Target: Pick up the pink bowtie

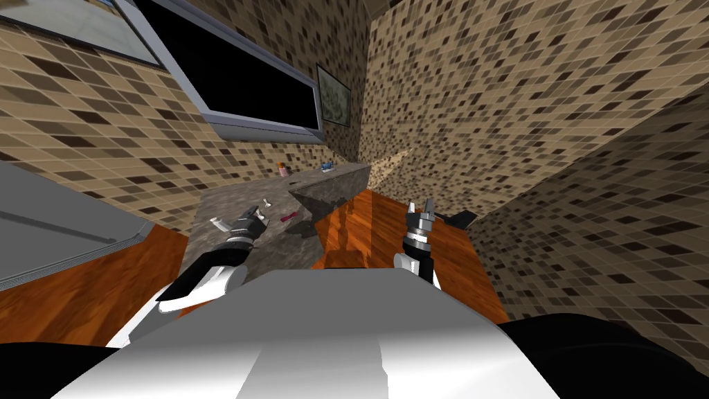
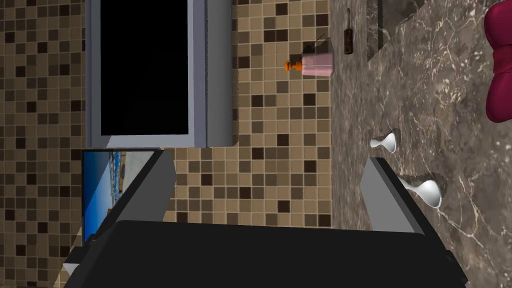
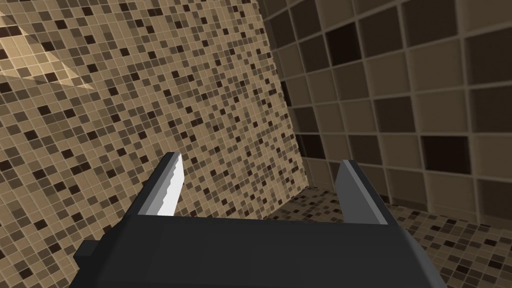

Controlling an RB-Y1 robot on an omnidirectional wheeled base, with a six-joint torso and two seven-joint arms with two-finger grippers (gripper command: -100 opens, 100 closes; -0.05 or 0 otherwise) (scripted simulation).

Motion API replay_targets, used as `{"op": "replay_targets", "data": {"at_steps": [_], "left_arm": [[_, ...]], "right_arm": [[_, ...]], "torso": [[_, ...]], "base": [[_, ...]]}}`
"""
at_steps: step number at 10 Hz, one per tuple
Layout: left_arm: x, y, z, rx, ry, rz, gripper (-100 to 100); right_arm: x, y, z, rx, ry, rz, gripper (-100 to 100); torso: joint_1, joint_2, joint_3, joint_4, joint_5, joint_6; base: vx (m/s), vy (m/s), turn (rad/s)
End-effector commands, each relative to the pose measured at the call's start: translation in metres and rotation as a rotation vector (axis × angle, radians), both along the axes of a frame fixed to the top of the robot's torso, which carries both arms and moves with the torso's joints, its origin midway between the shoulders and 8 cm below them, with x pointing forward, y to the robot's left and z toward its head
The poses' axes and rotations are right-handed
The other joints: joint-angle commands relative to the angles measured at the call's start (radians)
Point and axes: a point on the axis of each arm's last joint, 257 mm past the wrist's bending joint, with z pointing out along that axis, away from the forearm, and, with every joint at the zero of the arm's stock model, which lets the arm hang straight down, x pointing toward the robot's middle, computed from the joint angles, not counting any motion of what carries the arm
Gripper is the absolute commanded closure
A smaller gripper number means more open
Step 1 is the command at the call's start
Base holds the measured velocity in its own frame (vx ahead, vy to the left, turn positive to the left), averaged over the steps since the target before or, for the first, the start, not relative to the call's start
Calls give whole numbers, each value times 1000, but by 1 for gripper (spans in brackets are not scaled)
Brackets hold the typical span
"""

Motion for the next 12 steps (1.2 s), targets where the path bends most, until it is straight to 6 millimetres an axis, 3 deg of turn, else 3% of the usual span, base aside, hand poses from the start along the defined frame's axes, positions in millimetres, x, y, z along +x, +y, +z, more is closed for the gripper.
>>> {"op": "replay_targets", "data": {"at_steps": [1,4,12], "left_arm": [[-3,8,-10,-19,38,15,-100],[-13,34,-26,-70,108,63,-100],[-45,81,-72,-195,307,175,-100]], "right_arm": [[0,0,0,0,0,0,0],[0,0,0,0,0,0,0],[0,0,0,0,0,0,0]], "torso": [[0,0,0,0,0,0],[1,-1,-1,0,0,0],[4,-3,-2,-1,1,0]], "base": [[41,-112,-10],[55,-116,-25],[72,-71,-19]]}}
